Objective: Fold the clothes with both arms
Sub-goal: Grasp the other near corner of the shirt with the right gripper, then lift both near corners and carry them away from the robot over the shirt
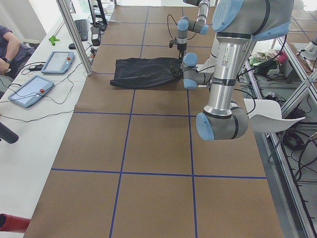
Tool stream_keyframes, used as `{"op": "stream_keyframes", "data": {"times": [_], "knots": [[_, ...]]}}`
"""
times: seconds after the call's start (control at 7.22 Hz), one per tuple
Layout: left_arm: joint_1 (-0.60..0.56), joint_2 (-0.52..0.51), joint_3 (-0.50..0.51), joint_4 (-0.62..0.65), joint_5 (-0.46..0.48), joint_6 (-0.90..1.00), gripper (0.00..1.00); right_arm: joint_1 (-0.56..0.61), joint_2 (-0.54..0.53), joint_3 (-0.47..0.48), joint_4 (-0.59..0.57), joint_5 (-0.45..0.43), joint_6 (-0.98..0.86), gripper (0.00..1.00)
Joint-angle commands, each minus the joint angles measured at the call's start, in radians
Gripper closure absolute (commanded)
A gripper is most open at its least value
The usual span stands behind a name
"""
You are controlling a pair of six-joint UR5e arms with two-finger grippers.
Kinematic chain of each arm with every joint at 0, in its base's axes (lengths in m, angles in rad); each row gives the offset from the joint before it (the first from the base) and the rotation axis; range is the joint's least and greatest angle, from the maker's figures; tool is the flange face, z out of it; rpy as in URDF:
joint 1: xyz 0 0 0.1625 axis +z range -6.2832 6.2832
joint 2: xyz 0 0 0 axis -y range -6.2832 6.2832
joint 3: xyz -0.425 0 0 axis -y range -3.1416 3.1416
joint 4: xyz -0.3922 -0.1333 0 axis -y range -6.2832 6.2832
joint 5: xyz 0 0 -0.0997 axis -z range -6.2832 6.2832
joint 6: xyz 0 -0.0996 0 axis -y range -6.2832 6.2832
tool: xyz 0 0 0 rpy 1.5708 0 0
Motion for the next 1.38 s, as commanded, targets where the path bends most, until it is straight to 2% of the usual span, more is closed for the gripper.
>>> {"op": "stream_keyframes", "data": {"times": [0.0, 0.28, 0.55, 0.97, 1.25], "knots": [[-0.004, 0.001, -0.012, 0.002, 0.000, 0.001, 1.00, 0.014, 0.003, 0.014, 0.010, 0.010, 0.025, 1.00], [-0.007, 0.032, -0.067, 0.018, 0.000, 0.000, 1.00, 0.022, -0.011, 0.052, 0.010, 0.064, 0.025, 1.00], [-0.006, 0.117, -0.147, 0.025, 0.000, -0.015, 1.00, 0.023, -0.052, 0.086, 0.008, 0.187, 0.023, 1.00], [0.086, 0.120, -0.146, 0.025, 0.000, -0.113, 1.00, 0.023, -0.114, 0.166, 0.006, 0.308, 0.023, 1.00], [0.137, 0.114, -0.164, 0.025, 0.000, -0.167, 1.00, 0.023, -0.143, 0.239, -0.001, 0.352, 0.025, 1.00]]}}
